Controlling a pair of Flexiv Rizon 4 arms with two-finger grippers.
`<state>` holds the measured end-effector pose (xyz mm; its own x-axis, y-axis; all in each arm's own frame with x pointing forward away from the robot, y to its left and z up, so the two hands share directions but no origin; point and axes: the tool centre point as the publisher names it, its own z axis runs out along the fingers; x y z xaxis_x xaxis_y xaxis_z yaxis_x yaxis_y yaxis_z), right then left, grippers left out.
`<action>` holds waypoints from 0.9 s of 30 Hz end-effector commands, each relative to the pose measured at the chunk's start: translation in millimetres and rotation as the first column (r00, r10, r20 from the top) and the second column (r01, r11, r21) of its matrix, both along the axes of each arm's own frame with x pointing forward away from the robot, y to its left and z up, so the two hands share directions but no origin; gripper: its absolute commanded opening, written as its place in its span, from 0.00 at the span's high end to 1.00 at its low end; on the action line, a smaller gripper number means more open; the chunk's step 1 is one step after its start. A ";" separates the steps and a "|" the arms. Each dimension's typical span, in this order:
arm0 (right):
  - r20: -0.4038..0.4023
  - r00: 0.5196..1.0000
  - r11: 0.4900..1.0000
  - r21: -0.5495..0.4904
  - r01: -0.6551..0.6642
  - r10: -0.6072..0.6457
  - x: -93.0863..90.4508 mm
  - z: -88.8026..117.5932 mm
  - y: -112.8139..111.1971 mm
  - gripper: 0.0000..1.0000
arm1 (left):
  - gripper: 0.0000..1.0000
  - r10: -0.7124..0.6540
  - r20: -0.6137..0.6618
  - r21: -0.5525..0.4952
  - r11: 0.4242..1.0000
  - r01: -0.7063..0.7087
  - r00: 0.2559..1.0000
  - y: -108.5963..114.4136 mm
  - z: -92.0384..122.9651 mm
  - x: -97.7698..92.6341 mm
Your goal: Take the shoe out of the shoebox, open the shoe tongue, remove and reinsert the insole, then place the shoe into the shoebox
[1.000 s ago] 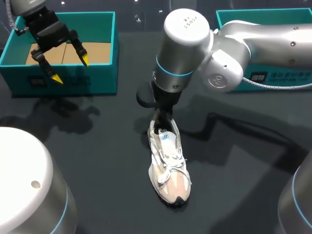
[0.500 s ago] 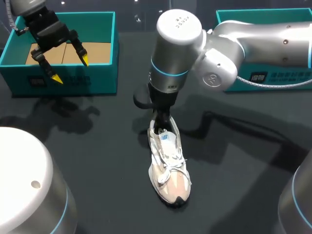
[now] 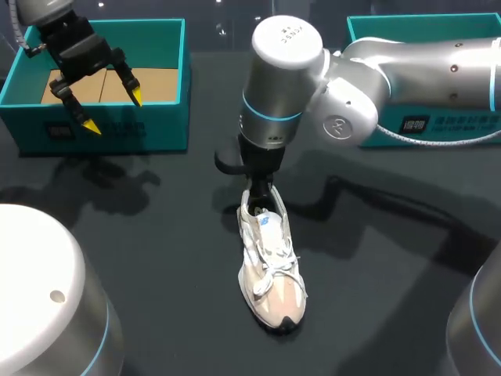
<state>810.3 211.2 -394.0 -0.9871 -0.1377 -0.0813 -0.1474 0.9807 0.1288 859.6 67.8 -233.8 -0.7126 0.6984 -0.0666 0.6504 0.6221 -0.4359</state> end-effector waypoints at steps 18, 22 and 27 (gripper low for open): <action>0.040 0.997 0.994 -0.081 0.072 -0.069 -6.5 83.6 -26.6 1.00 | 0.00 -0.001 0.002 0.002 1.000 0.001 1.000 0.5 0.2 -0.8; 0.055 0.997 0.994 -0.090 0.065 -0.060 -2.0 110.0 -38.0 1.00 | 0.00 -0.001 0.002 0.002 1.000 0.001 1.000 0.5 0.2 -0.8; 0.059 0.997 0.995 -0.077 0.058 -0.053 2.8 125.9 -48.3 1.00 | 0.00 -0.001 0.002 0.002 1.000 0.001 1.000 0.5 0.2 -0.8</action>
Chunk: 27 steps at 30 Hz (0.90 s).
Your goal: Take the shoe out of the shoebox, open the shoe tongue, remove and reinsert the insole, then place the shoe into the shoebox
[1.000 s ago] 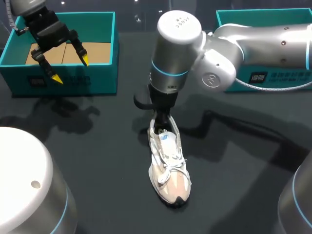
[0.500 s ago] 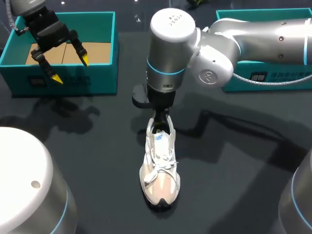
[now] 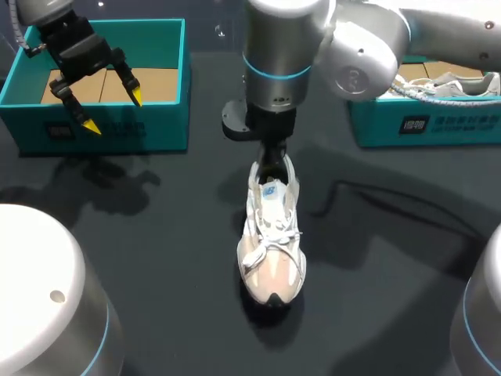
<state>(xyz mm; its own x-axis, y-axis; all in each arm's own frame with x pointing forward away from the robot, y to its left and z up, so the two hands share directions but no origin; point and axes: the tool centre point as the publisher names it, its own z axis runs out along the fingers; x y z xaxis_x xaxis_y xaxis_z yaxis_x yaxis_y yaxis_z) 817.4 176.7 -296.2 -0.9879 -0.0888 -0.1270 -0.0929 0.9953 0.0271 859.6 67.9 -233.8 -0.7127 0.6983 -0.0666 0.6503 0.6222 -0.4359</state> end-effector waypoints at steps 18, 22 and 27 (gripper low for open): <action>0.023 0.999 1.000 -0.006 0.031 -0.031 0.0 56.6 -30.6 1.00 | 0.00 -0.001 0.002 0.002 1.000 0.001 1.000 0.5 0.2 -0.8; 0.023 0.999 0.999 -0.040 0.023 -0.023 16.2 93.8 -49.0 1.00 | 0.00 -0.001 0.002 0.002 1.000 0.001 1.000 0.5 0.2 -0.8; 0.026 0.999 0.996 -0.087 -0.025 0.028 40.7 129.2 -81.5 1.00 | 0.00 -0.001 0.002 0.002 1.000 0.001 1.000 0.5 0.2 -0.8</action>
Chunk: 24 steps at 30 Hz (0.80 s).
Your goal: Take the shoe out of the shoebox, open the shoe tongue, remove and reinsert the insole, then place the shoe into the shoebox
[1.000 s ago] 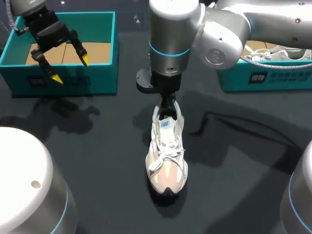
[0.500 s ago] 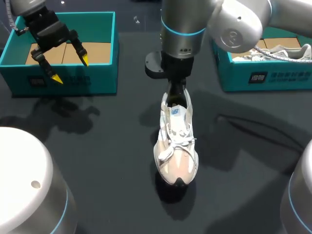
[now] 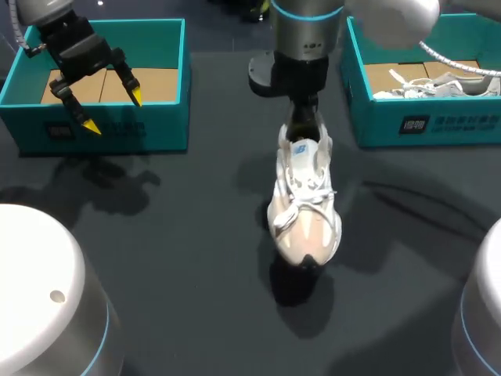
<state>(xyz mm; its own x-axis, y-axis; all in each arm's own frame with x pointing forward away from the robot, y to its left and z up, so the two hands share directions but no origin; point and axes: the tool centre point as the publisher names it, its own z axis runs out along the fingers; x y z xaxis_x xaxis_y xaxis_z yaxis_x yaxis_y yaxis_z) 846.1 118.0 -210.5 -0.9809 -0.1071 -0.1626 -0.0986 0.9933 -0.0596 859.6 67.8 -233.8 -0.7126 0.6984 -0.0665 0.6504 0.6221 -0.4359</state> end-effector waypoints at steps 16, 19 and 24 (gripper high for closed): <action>-0.021 0.994 0.993 -0.050 -0.107 0.106 140.7 77.4 -171.4 1.00 | 0.00 -0.001 0.002 0.002 1.000 0.001 1.000 0.6 0.2 -0.8; -0.013 0.993 0.992 -0.034 -0.119 0.119 160.1 75.8 -200.4 1.00 | 0.00 -0.001 0.002 0.002 1.000 0.001 1.000 0.6 0.2 -0.8; 0.000 0.994 0.994 -0.010 -0.113 0.113 184.1 76.5 -244.5 1.00 | 0.00 -0.001 0.002 0.002 1.000 0.001 1.000 0.6 0.2 -0.8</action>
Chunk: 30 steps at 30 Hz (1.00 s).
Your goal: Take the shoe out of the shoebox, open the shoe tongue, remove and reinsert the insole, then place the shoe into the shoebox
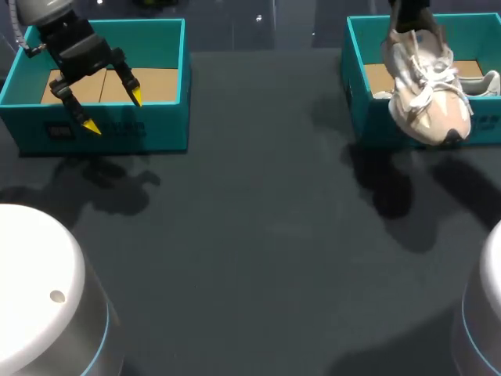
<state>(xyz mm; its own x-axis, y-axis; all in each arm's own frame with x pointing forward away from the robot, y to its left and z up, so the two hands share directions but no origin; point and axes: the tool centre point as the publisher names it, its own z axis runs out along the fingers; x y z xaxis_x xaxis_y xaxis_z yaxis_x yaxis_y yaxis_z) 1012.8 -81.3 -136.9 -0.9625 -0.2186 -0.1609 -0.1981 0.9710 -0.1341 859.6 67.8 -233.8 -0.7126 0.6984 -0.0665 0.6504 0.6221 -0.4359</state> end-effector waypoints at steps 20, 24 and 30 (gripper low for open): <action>-0.005 1.000 0.999 0.049 0.009 -0.009 61.0 16.6 -84.6 1.00 | 0.00 -0.001 0.002 0.002 1.000 0.001 1.000 0.5 0.2 -0.8; -0.008 1.000 0.998 0.061 0.014 -0.013 95.4 16.1 -116.5 1.00 | 0.00 -0.001 0.002 0.002 1.000 0.001 1.000 0.5 0.2 -0.8; -0.039 0.999 0.998 0.064 -0.018 0.021 142.0 13.9 -148.3 1.00 | 0.00 -0.001 0.002 0.002 1.000 0.001 1.000 0.5 0.2 -0.8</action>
<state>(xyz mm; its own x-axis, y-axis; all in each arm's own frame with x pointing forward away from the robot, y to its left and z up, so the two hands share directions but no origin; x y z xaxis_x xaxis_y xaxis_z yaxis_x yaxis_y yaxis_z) 1114.9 -219.6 -125.5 -0.9515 -0.2251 -0.2097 -0.2078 0.9729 -0.1017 859.6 67.8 -233.8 -0.7127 0.6983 -0.0665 0.6503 0.6222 -0.4359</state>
